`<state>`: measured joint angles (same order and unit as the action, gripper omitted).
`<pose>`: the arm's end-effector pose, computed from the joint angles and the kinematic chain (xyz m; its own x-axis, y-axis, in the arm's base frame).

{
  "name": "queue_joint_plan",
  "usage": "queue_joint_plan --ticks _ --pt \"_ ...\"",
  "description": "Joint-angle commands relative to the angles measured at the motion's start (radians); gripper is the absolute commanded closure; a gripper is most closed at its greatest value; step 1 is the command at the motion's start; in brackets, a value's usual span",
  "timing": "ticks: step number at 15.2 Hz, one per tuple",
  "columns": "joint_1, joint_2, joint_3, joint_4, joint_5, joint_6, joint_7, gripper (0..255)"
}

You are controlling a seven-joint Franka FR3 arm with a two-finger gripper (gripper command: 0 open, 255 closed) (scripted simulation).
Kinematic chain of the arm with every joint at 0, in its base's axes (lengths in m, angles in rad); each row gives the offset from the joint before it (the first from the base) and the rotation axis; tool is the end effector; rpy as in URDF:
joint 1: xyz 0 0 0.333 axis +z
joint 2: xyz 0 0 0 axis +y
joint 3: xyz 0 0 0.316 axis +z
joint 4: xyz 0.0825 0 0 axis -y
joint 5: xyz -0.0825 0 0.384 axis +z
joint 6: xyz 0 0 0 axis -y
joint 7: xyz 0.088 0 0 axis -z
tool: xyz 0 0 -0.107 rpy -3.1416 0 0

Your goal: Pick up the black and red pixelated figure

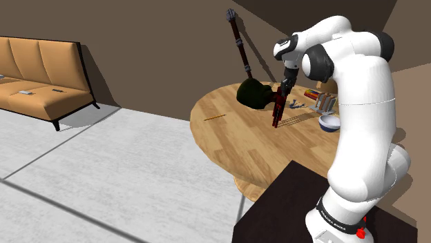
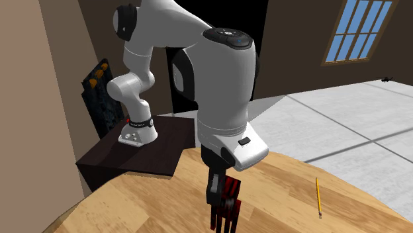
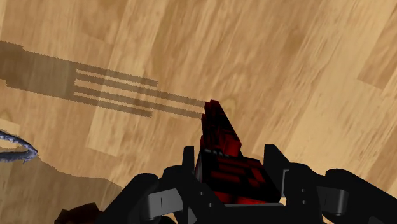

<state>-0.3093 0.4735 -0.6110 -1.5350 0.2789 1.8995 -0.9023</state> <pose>0.4685 -0.4839 0.4181 0.9980 -0.0618 -0.0145 -0.0620 -0.9980 -0.0136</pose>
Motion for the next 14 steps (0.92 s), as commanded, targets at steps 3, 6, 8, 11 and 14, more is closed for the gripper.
queue_joint_plan --ticks 3,6,8,11,14 --pt "0.0 0.002 0.001 0.0 0.001 0.0 0.0 255" --pt "0.0 0.001 0.001 0.001 0.0 -0.001 0.001 255" --pt "0.0 -0.005 -0.002 0.019 -0.005 -0.024 0.004 255" --pt "-0.002 -0.013 -0.005 0.049 -0.01 -0.061 0.009 255" --pt "-0.005 -0.018 -0.008 0.082 -0.015 -0.098 0.013 255"
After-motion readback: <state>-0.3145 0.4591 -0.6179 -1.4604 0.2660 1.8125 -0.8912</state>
